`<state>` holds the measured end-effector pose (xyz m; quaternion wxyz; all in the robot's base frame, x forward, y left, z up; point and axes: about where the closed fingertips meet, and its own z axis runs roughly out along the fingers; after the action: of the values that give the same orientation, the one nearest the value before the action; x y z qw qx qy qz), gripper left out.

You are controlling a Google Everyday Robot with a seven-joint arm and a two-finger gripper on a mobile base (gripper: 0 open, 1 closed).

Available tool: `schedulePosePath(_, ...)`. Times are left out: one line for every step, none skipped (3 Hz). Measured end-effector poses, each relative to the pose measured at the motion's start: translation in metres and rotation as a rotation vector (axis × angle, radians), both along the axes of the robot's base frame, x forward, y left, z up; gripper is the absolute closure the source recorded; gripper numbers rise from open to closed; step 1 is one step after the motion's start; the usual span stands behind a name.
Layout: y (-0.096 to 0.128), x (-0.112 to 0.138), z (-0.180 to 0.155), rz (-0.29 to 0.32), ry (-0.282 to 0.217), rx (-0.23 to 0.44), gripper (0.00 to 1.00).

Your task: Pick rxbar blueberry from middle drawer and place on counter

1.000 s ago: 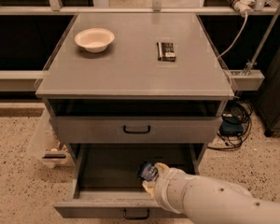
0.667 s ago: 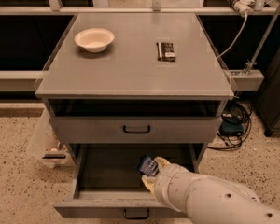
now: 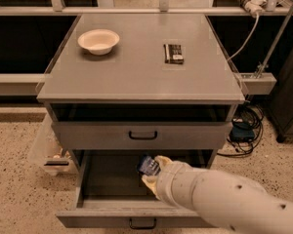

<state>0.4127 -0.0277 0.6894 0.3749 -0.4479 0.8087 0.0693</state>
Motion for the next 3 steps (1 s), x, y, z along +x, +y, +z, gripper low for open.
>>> schedulePosePath(0.055, 0.018, 0.076, 0.144, -0.047, 0.124, 1.0)
schedulePosePath(0.109, 0.031, 0.147, 0.357, -0.096, 0.227, 1.0)
schedulePosePath(0.097, 0.062, 0.191, 0.463, -0.156, 0.262, 1.0)
